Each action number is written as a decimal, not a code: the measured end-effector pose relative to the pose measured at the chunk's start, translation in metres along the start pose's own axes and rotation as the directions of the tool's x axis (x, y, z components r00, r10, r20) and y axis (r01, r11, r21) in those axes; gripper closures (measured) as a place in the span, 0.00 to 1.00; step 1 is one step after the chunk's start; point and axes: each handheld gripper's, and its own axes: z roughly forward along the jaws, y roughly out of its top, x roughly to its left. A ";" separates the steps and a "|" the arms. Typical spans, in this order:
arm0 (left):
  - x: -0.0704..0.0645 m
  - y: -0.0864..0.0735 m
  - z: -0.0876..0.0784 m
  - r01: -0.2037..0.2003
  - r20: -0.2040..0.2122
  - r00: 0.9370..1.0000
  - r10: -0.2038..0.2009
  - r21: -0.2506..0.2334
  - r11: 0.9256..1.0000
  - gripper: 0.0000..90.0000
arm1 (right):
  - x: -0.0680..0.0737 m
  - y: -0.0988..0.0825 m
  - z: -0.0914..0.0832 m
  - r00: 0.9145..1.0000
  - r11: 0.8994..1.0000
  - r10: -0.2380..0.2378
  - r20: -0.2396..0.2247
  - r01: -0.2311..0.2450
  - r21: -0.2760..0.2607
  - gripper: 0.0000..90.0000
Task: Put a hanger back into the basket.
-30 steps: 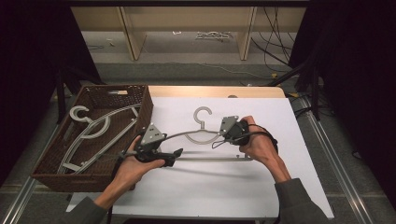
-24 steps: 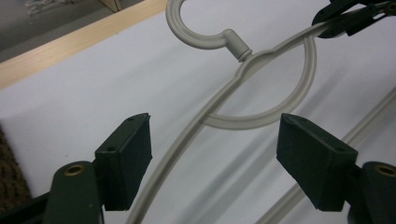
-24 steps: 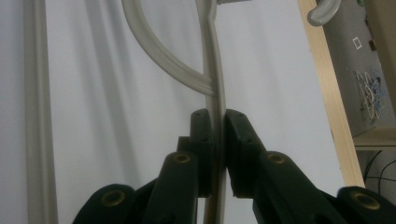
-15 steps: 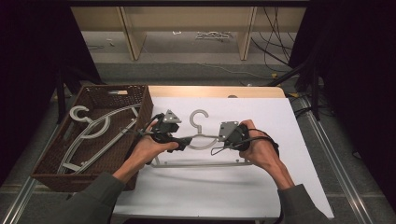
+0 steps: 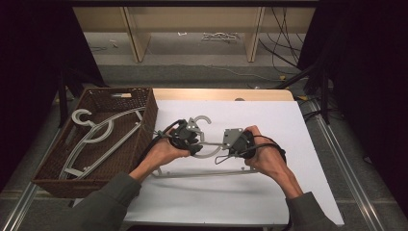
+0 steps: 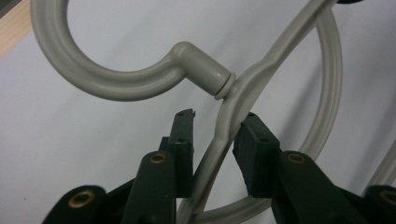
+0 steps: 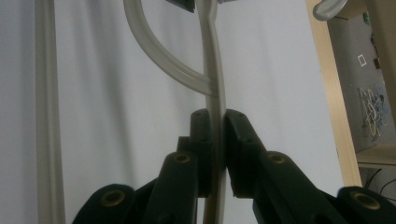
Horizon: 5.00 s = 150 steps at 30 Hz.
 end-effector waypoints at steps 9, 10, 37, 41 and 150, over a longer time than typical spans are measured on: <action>-0.014 0.005 -0.013 -0.163 0.008 0.987 0.163 0.025 0.986 0.87 | -0.003 -0.004 -0.002 1.000 1.000 0.000 -0.007 0.000 -0.021 0.89; -0.016 0.004 -0.014 -0.163 0.008 0.987 0.162 0.027 0.986 0.88 | -0.003 -0.005 -0.003 1.000 1.000 0.006 0.002 -0.006 -0.020 0.88; 0.019 -0.011 -0.076 0.058 0.048 0.997 -0.054 -0.091 0.994 0.90 | -0.009 -0.010 -0.046 0.853 0.777 0.521 0.019 -0.465 -0.424 0.29; 0.028 -0.016 -0.084 0.103 0.062 0.993 -0.096 -0.110 0.989 0.90 | -0.005 -0.009 -0.055 0.846 0.752 0.532 0.013 -0.466 -0.467 0.29; 0.180 -0.201 -0.168 0.412 -0.428 0.814 -0.393 -0.051 0.910 0.90 | 0.084 -0.064 -0.037 0.811 0.704 0.582 -0.050 -0.534 -0.468 0.25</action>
